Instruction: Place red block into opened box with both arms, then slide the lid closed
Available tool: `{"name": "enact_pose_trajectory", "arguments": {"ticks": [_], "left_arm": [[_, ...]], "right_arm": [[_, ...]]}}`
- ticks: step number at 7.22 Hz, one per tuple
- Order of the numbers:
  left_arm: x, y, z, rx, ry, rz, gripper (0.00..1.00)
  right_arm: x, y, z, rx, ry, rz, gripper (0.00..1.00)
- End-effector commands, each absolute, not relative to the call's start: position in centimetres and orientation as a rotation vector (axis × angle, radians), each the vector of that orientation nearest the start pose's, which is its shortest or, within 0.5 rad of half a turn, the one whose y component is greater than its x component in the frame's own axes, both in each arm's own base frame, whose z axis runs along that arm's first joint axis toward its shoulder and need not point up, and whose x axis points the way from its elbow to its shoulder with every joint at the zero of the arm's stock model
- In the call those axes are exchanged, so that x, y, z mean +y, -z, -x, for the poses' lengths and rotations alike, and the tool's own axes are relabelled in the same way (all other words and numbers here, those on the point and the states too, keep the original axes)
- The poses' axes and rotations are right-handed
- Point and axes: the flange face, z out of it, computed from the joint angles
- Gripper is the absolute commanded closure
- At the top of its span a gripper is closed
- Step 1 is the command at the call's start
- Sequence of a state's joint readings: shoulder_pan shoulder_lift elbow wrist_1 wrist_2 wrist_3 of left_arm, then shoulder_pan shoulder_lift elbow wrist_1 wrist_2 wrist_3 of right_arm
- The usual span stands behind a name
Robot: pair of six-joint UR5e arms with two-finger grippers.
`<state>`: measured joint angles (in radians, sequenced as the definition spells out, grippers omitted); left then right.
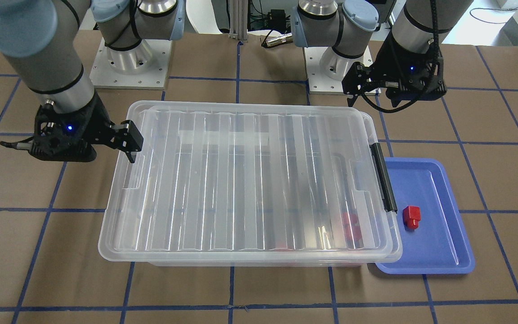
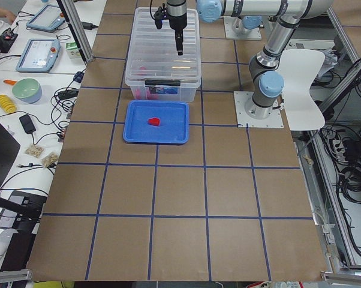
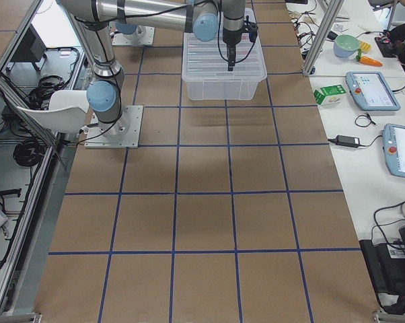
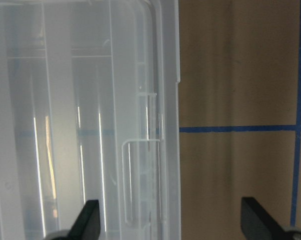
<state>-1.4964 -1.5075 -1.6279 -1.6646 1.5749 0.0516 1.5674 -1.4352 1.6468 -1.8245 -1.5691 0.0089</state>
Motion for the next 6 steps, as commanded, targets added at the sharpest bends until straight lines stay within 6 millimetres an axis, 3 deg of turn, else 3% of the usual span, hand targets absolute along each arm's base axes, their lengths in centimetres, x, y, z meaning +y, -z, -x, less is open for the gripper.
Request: {"name": "enact_pose_trajectory", "arguments": {"ticks": [1, 4, 6], "left_arm": [[-46.7, -47.8, 9.7, 3.141, -0.133, 0.041, 0.0], [-48.0, -47.3, 8.6, 3.142, -0.083, -0.038, 0.0], [-49.2, -46.6, 0.4, 3.154, -0.107, 0.046, 0.0]], "right_arm": [[-54.7, -34.9, -12.9, 3.145, 0.08, -0.017, 0.0], [-55.1, -34.6, -11.6, 3.146, 0.099, -0.012, 0.0], [-55.6, -34.1, -10.2, 3.148, 0.091, -0.022, 0.0]]}}
